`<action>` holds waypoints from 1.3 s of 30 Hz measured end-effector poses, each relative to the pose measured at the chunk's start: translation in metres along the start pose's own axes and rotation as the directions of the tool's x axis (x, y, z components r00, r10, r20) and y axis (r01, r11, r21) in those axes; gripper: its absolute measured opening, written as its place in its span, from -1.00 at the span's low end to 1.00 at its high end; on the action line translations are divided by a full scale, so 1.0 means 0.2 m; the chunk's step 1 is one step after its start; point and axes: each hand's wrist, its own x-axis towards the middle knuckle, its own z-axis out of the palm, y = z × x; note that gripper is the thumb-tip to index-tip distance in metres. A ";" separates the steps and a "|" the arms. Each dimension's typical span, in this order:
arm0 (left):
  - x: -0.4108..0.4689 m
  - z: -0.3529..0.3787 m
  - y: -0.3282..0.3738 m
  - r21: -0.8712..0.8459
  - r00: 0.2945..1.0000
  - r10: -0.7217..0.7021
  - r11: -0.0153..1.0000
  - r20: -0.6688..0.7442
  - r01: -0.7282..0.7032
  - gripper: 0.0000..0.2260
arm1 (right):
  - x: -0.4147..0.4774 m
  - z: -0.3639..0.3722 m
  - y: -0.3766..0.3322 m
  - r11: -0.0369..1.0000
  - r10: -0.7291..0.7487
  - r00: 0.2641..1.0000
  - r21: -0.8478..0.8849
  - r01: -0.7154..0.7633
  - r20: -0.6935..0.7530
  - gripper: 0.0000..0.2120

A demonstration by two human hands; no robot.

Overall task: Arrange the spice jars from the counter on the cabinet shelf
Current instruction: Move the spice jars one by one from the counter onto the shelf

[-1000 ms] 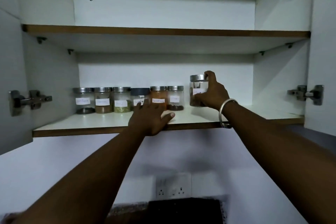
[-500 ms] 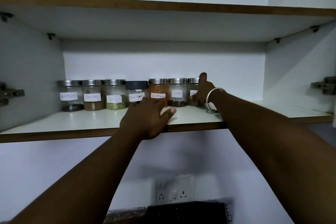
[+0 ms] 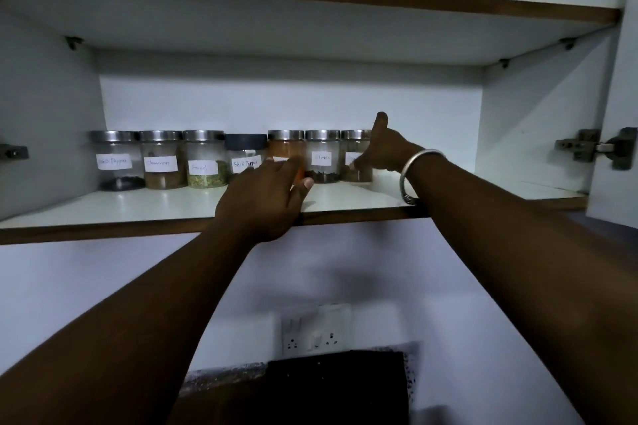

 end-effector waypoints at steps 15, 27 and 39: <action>-1.08 0.13 0.66 -0.601 0.992 -0.111 0.797 -0.059 0.053 -0.53 | -1.64 0.55 0.13 0.914 -0.172 0.977 0.348 0.206 -0.126 -0.57; -2.52 0.52 1.12 -0.309 0.376 -0.190 0.306 0.907 0.901 -0.71 | -2.64 1.39 1.14 0.901 0.419 0.713 -0.357 -0.248 0.562 -0.07; -2.38 0.46 0.94 -0.258 0.212 -0.232 -0.190 0.949 0.947 -0.72 | -2.51 1.22 1.10 0.918 0.218 0.691 0.095 -0.385 0.689 -0.23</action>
